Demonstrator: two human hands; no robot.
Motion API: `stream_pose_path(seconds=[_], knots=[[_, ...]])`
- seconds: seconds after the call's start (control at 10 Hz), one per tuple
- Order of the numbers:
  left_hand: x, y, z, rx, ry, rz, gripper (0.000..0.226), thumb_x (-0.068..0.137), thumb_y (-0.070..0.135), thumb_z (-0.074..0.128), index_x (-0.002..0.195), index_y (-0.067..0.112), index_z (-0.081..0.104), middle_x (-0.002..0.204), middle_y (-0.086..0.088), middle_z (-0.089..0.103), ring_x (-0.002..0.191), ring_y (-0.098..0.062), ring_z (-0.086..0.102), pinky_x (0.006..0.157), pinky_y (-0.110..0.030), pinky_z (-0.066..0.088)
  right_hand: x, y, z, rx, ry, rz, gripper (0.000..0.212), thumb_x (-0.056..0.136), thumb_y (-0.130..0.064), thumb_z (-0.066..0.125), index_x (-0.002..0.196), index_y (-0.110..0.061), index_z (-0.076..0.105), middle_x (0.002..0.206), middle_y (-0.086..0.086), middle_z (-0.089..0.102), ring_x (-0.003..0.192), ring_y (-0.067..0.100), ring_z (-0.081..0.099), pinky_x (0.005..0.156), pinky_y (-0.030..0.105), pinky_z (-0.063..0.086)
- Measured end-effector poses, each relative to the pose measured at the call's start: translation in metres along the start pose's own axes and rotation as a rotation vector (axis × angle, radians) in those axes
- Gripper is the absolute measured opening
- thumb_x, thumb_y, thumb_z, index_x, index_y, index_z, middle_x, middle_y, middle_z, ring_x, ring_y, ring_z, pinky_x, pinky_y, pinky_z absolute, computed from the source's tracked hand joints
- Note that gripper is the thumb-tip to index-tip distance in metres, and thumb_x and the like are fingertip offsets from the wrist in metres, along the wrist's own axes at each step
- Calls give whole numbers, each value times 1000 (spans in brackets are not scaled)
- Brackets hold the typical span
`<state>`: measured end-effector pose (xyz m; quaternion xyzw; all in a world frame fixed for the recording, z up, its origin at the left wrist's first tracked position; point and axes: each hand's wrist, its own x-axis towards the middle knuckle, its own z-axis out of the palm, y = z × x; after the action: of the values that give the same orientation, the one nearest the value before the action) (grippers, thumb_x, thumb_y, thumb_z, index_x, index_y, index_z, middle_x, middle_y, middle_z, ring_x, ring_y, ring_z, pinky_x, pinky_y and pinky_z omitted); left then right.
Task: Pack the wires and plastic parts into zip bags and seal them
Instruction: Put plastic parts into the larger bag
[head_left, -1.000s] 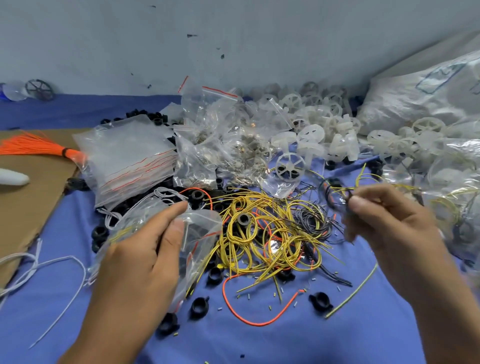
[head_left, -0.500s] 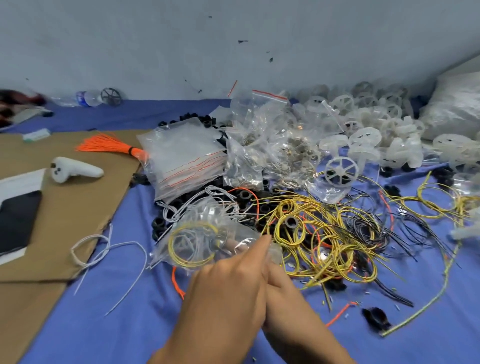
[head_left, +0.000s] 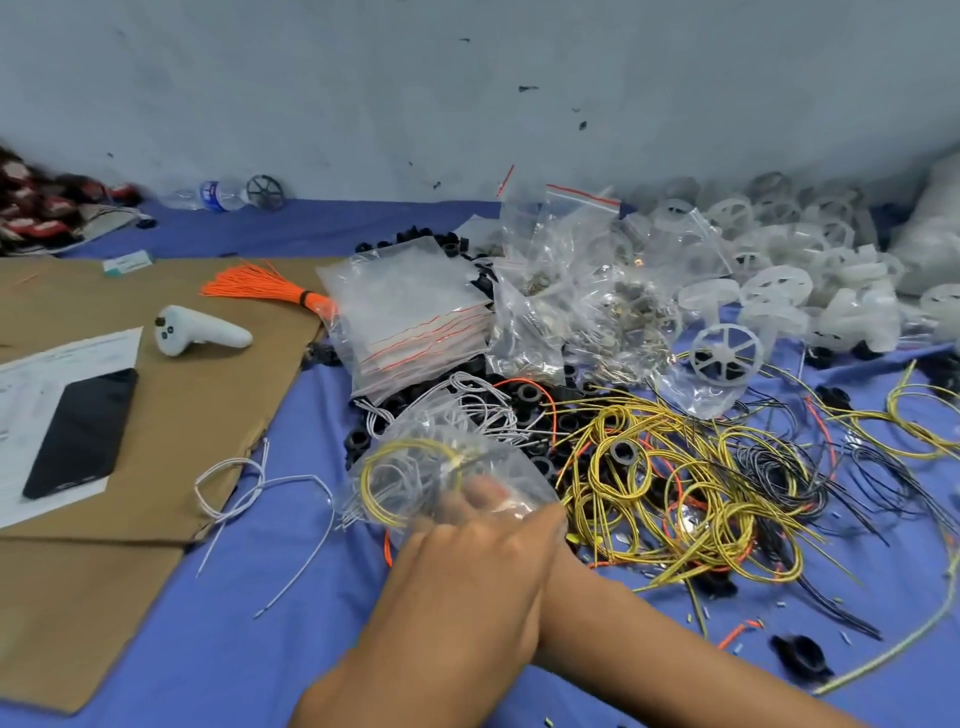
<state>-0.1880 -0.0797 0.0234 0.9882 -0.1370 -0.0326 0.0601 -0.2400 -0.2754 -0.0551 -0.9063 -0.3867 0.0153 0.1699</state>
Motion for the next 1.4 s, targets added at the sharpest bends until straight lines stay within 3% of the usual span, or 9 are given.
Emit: stream_pose_path(seconds=[0.1,0.3,0.4,0.7,0.8,0.9,1.1,1.3,1.4], knots=[[-4,-14,-8,-44,81,2,43,105,40,31,142,47,11,119,4,64,111,-26,60,84,-36,46,107,-78,54,-202,-8,-55,27,98,-28,46,123,-19,49,105,9,64,96,28,59,78,40,50],[3,-52,-49,-350,484,-115,40,94,45,45,126,39,67,83,-2,74,79,-31,68,67,-39,52,118,-20,-94,-281,-129,-40,21,102,-38,41,119,-25,40,100,2,57,90,30,58,71,40,48],[14,-77,-80,-440,537,-141,29,94,46,53,114,38,72,65,17,67,60,-3,60,57,-30,43,121,-16,-136,-300,-108,-81,17,99,-28,39,112,-25,49,97,-3,53,92,26,56,74,40,48],[46,-112,-162,-450,443,2,13,85,42,67,93,38,77,76,9,75,74,-13,71,79,-36,56,165,-10,-208,-450,-23,-255,29,89,-32,41,104,-35,66,119,-10,59,106,19,54,85,21,47],[47,-126,-176,-376,518,-13,15,92,35,69,81,44,74,66,22,70,57,6,59,64,-12,49,178,-10,-224,-326,41,-194,32,90,-43,41,103,-33,69,105,-9,67,100,22,60,86,40,49],[51,-130,-178,-329,584,-71,19,81,61,57,89,49,70,70,11,70,66,-12,64,76,-37,58,179,-3,-218,-188,115,-217,17,95,-32,57,104,-28,72,106,-10,68,98,18,61,87,39,48],[66,-136,-165,-364,598,-36,28,79,64,55,94,45,70,63,11,65,50,-16,58,65,-38,55,168,11,-205,195,196,-150,15,87,-32,74,100,-26,74,93,-13,69,81,4,64,79,38,53],[79,-134,-157,-659,614,-70,18,83,28,71,75,42,61,45,7,58,28,-3,39,31,-15,32,161,50,-187,528,556,-95,13,93,-19,68,103,-12,69,87,-15,69,70,-5,59,65,10,45],[82,-123,-149,-723,633,-53,16,77,31,66,74,45,60,46,4,59,30,-6,41,32,-17,35,157,85,-143,61,167,142,14,97,-21,59,108,-20,69,94,-13,69,76,-7,59,69,7,46]])
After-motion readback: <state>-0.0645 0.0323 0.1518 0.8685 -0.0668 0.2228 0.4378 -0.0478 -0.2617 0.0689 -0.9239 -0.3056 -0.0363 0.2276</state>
